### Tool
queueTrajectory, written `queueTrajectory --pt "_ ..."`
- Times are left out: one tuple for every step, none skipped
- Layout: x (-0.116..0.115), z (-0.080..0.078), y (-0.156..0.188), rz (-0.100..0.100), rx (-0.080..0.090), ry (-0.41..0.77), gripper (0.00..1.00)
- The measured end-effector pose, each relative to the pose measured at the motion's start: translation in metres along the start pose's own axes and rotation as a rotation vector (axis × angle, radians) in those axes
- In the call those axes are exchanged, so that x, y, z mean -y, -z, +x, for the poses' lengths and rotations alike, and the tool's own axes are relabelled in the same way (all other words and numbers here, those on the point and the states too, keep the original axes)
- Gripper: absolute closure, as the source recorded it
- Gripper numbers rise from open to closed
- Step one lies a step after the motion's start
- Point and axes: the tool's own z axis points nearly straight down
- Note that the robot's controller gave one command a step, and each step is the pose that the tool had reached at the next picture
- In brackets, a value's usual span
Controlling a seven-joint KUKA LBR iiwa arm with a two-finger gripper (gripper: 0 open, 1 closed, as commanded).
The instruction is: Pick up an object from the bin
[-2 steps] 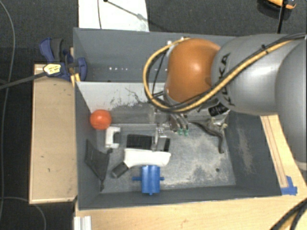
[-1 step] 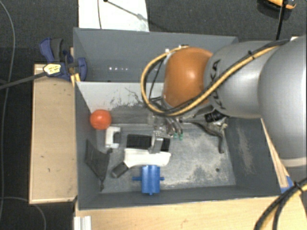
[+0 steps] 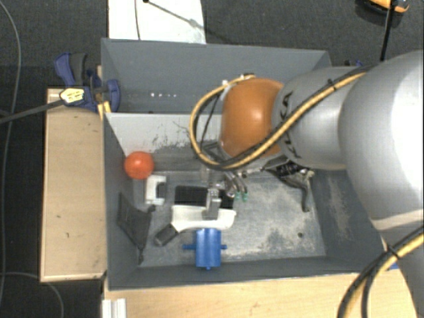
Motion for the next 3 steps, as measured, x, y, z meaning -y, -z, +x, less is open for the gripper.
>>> queueTrajectory --pt "-0.0122 -0.0048 -0.0201 -0.002 0.003 0.259 1.00" --pt "-0.0121 -0.0048 -0.0201 -0.002 0.003 0.257 1.00" --pt "-0.0123 -0.0038 -0.0200 -0.002 0.002 0.301 1.00"
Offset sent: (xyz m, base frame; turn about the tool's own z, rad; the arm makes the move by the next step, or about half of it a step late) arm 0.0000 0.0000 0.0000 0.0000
